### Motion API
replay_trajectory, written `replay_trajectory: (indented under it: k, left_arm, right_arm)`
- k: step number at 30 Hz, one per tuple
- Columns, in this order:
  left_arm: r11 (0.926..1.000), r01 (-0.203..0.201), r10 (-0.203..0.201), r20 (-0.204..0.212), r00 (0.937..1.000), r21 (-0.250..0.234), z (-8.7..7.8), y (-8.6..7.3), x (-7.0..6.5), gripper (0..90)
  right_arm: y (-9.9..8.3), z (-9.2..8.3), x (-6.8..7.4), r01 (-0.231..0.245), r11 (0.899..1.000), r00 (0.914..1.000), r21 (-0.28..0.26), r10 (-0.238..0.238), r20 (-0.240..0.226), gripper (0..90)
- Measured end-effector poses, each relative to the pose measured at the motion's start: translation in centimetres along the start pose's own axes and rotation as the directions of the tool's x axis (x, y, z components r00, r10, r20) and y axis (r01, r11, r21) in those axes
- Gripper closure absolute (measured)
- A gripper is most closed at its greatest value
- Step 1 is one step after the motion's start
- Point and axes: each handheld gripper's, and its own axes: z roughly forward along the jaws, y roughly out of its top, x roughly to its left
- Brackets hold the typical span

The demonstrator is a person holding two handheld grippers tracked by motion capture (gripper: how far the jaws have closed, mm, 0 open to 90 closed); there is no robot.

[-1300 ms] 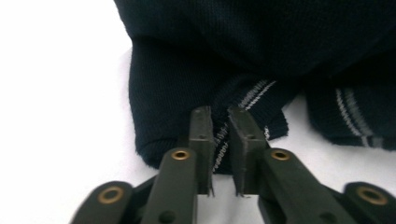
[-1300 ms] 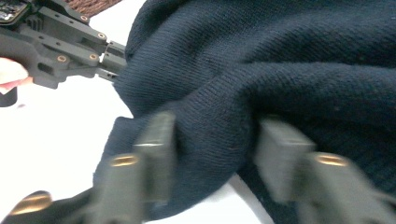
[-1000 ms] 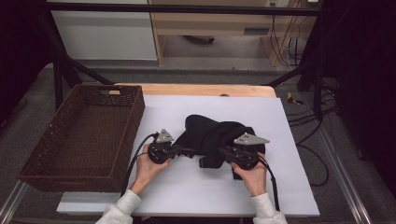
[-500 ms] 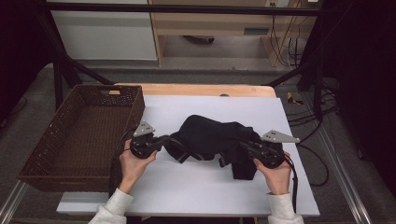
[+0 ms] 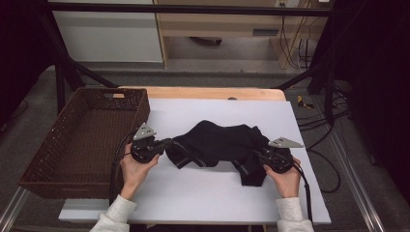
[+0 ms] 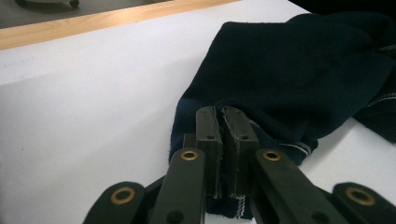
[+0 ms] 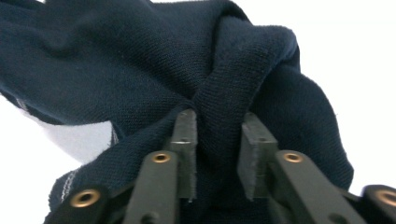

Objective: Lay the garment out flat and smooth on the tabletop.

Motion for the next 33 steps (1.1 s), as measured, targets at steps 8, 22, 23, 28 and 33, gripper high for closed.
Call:
replay_trajectory:
  k: [8, 22, 23, 28, 33]
  left_arm:
    - [0.9999, 0.001, -0.001, -0.011, 0.9999, 0.011, 0.2, -0.1, 0.0, 85.2]
    - [0.9999, 0.002, -0.002, -0.009, 1.0, 0.01, 0.2, -0.1, 0.0, 85.2]
    - [0.9999, 0.003, -0.003, -0.009, 1.0, 0.011, 0.2, -0.1, 0.0, 85.2]
    - [0.9999, 0.004, -0.003, -0.01, 0.9999, 0.011, 0.1, -0.1, 0.0, 85.2]
    - [0.9999, 0.004, -0.004, -0.011, 0.9999, 0.01, 0.1, 0.0, 0.0, 85.2]
  right_arm:
    - [1.9, -3.1, 1.5, 0.03, 0.991, 0.9981, -0.131, -0.037, -0.051, 48.6]
    - [2.0, 3.2, 8.6, 0.203, 0.979, 0.9703, -0.028, -0.205, -0.128, 21.0]
    - [2.0, 3.7, 8.9, 0.222, 0.975, 0.9675, -0.021, -0.223, -0.119, 19.9]
    - [1.5, 5.3, 9.6, 0.285, 0.958, 0.9581, 0.018, -0.285, -0.032, 27.0]
    - [1.4, 5.0, 9.1, 0.316, 0.948, 0.9485, 0.027, -0.317, 0.013, 69.3]
